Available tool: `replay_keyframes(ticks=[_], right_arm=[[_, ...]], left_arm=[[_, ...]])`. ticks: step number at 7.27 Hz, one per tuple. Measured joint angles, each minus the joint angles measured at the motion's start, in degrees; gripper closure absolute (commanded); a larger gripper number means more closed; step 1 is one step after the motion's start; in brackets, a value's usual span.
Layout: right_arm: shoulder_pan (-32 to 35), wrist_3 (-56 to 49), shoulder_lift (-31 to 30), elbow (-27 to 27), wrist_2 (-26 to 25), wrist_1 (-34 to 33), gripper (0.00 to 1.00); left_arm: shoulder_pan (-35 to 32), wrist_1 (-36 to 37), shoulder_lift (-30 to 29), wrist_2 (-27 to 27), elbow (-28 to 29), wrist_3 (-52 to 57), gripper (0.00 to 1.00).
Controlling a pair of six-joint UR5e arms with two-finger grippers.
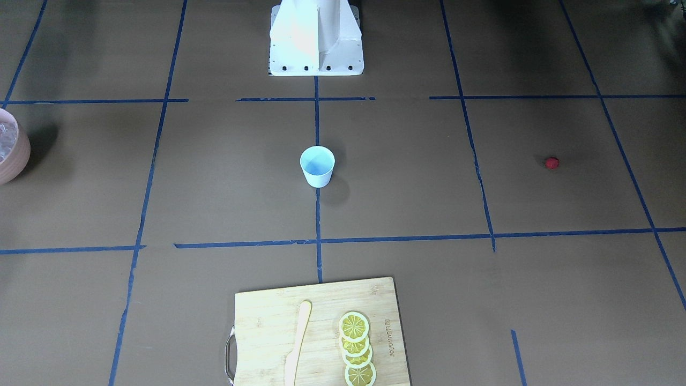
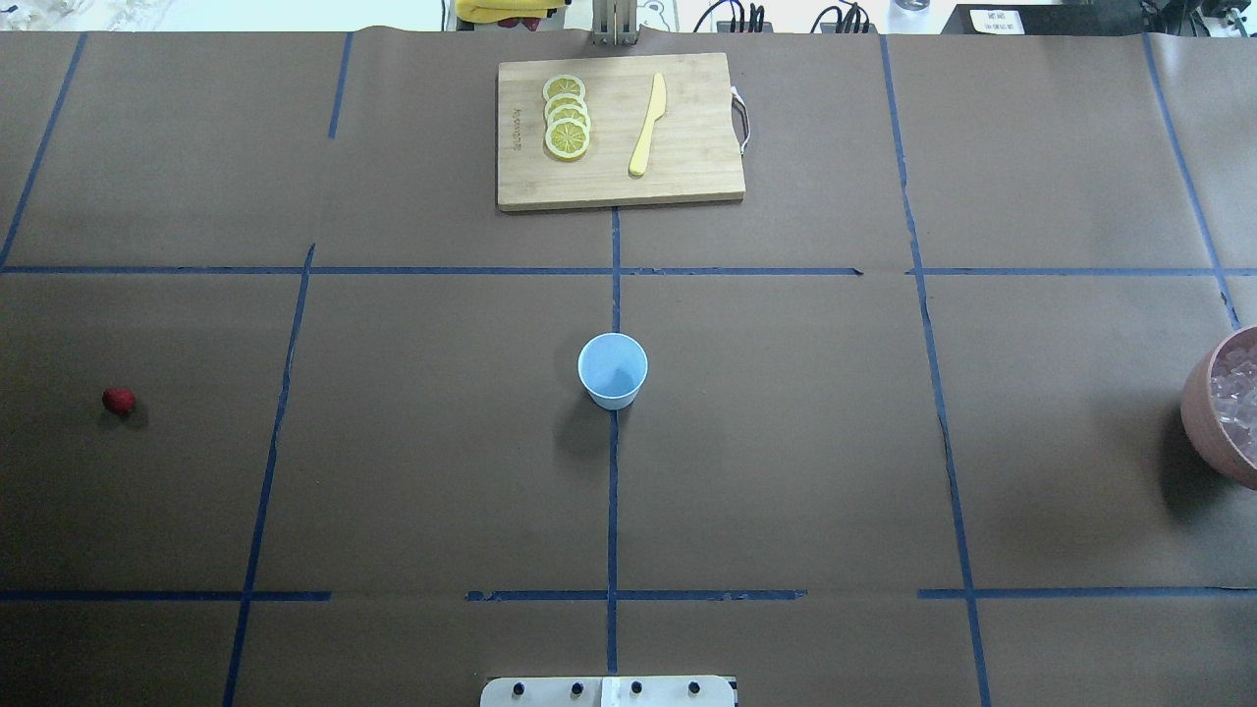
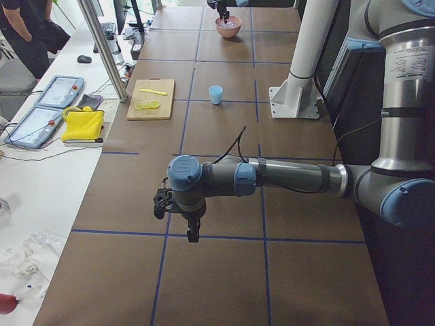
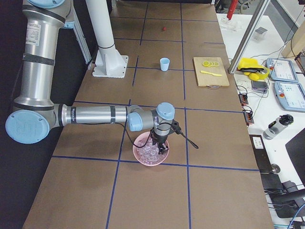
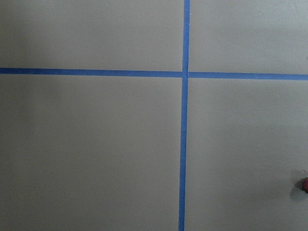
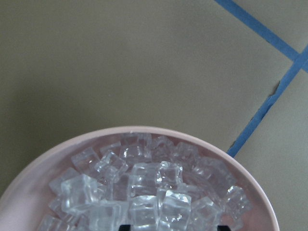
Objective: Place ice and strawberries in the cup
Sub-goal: 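Lift the ice cube out of the pink bowl with the right gripper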
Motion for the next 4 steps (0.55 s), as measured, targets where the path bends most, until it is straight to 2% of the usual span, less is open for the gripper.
replay_keyframes(ticks=[4], right_arm=[[-0.6,-0.1,1.3,-1.3,-0.2,0.0,0.35]], left_arm=[[0.0,0.0,0.0,0.0,-0.1,-0.1,0.00]])
